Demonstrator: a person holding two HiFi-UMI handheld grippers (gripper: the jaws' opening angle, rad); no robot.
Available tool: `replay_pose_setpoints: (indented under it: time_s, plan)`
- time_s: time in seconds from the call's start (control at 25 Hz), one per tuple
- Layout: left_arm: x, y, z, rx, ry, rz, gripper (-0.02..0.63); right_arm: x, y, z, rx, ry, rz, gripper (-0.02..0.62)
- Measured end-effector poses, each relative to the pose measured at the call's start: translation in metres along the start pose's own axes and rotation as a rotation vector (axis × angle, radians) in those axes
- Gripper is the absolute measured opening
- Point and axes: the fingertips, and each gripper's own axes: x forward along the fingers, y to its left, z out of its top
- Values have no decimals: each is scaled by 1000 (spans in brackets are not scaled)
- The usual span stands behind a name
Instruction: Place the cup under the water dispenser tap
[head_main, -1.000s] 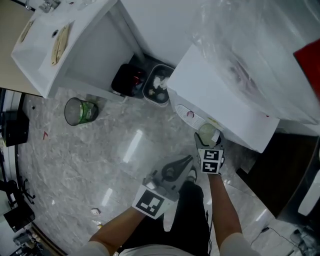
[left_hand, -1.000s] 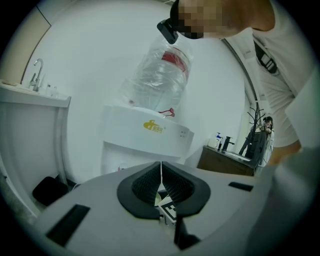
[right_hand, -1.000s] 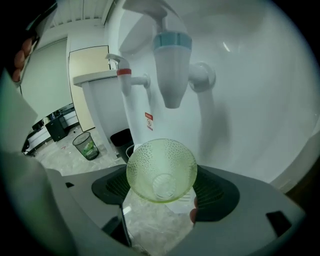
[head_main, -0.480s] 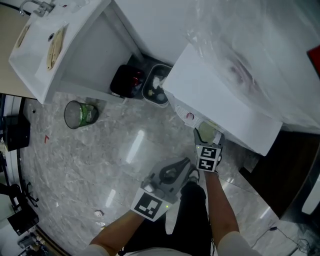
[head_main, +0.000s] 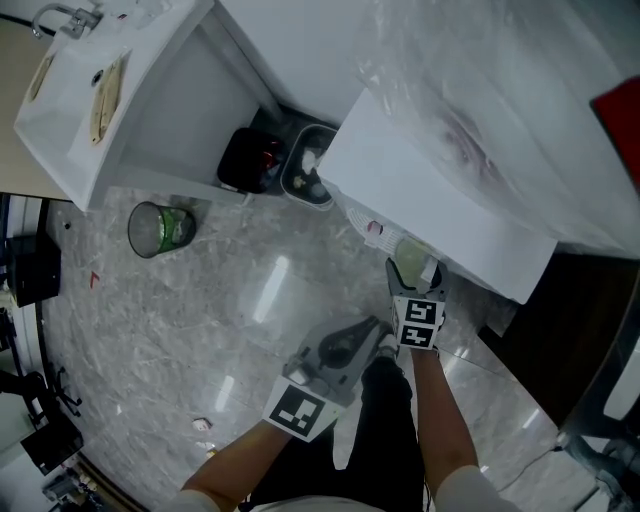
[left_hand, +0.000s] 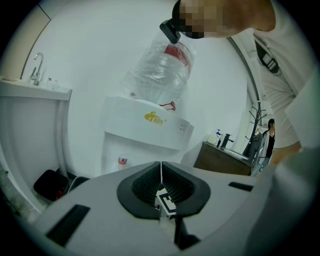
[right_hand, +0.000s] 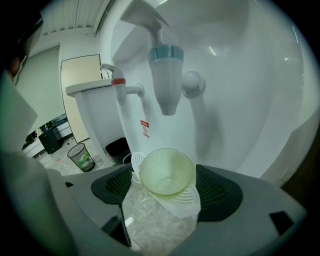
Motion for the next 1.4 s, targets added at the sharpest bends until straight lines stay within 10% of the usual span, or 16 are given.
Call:
replay_pose_setpoints:
  time_s: [0.4,0.84,1.12,1.4]
  plan:
    - [-7,-20,30,-21,36,27,14,-101,17,29,28,-2,77,367]
    - [-50,-91,142,39,67,49,14,-273,42,205,-41,-157,283,355]
    - [-79,-125,200,43,49,97,14,-353,34,286,-102,-287,282,98]
    - [-93,-156,254,71,-6,111,14,-418,35,317,-126,-335,303,17]
